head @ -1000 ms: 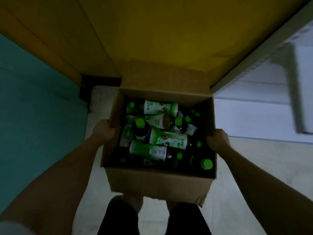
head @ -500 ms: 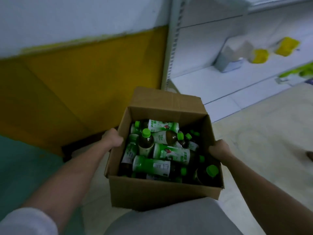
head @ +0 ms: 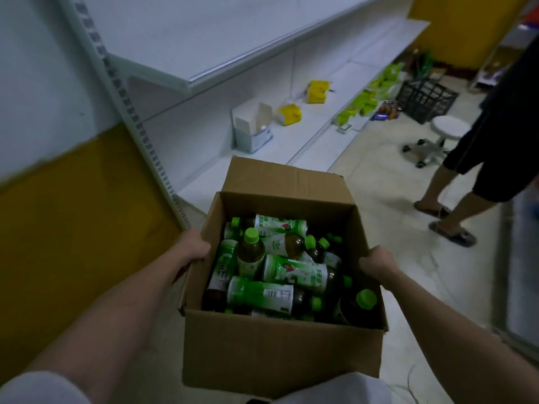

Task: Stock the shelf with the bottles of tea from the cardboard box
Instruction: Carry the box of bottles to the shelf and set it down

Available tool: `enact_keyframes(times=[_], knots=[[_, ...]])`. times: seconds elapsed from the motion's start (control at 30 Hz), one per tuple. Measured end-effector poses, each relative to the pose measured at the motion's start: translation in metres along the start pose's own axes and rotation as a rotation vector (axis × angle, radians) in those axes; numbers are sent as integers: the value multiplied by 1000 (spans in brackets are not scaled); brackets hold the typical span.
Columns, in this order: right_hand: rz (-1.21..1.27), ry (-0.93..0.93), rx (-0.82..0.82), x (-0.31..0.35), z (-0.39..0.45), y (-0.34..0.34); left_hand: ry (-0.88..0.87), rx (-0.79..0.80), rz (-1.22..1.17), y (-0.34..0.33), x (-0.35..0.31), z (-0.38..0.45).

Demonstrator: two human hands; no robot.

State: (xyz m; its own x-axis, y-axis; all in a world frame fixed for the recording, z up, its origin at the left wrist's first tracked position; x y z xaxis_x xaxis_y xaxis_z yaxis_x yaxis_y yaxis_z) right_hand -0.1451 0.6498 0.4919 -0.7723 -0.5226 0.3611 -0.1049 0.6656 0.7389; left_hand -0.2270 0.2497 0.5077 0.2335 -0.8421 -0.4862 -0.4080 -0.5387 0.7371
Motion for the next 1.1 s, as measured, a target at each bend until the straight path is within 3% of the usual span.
enact_keyframes(times=[0.47,0.77,1.1], knots=[[85,-103,15,-24,198,183,-67,64,9,-59,-255,149],[197,-187,-63,4,348,282,-184,139,68,-76,-422,315],[285,-243,-228,58,504,436,-336,133,141,-52,-664,487]])
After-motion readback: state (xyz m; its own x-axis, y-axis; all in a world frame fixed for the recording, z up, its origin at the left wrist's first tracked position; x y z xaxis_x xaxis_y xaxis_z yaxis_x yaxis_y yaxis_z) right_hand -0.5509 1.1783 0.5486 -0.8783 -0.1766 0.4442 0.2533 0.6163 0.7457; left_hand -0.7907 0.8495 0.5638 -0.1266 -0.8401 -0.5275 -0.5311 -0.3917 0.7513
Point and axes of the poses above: each hand's wrist, its own z-axis towards the middle knuckle, its own y-axis out of the back of the hand, x = y × z, the point moved 2 cm from there along z, towards the middle knuckle, and after that the axes turned 10 degrees about -y, right-handed, at the moved point
